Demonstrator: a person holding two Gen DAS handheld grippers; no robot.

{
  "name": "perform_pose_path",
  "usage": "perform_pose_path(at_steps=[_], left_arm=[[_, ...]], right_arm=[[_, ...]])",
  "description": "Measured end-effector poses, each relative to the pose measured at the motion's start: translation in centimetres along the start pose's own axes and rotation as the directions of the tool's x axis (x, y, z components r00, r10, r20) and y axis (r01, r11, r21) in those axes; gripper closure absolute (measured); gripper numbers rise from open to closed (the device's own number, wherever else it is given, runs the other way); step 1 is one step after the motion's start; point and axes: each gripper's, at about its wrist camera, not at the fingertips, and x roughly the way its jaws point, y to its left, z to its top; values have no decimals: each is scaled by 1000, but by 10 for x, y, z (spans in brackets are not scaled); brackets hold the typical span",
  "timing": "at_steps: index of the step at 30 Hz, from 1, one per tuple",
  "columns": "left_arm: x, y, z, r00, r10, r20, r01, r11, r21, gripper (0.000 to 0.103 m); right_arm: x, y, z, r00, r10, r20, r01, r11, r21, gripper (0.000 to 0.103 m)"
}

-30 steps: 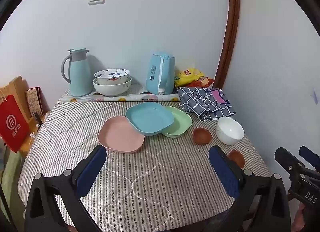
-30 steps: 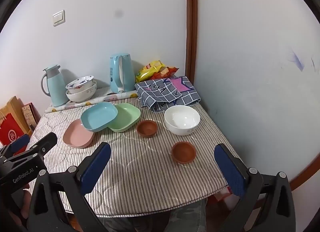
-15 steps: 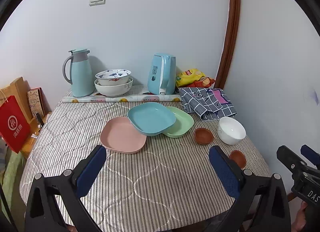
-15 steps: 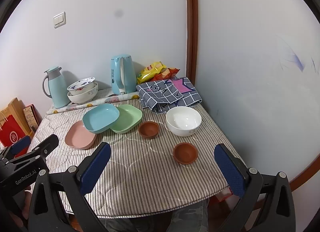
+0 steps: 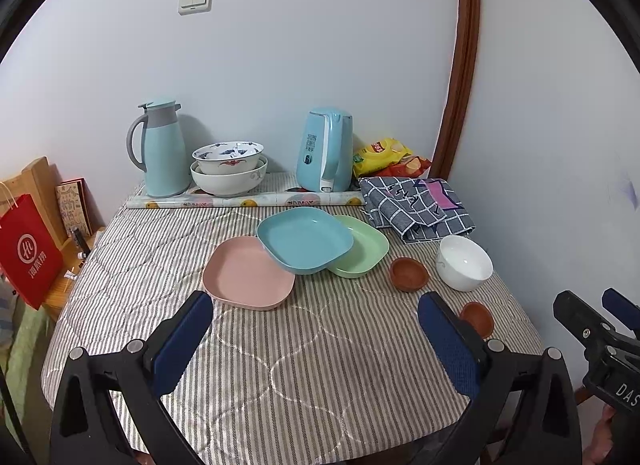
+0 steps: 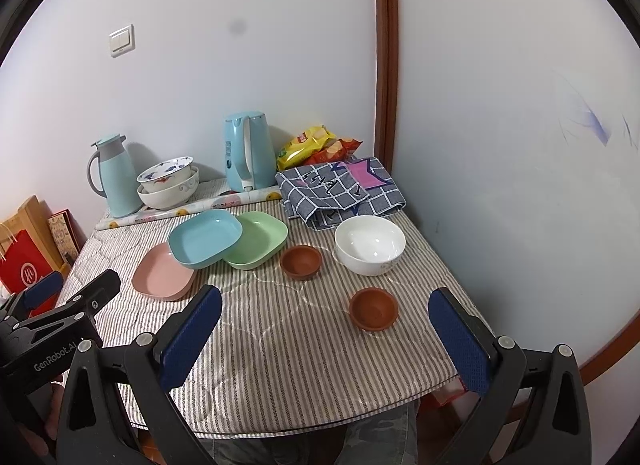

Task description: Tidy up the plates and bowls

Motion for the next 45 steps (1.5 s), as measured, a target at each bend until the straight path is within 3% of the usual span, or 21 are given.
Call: perform_pose_path(at_steps=[45], left_arm=[[-6,-1,1,1000,-2,12,2,1000,0,0]], right_arm=[[-4,10,-4,1000,10,10,-10,1000,-13,1]])
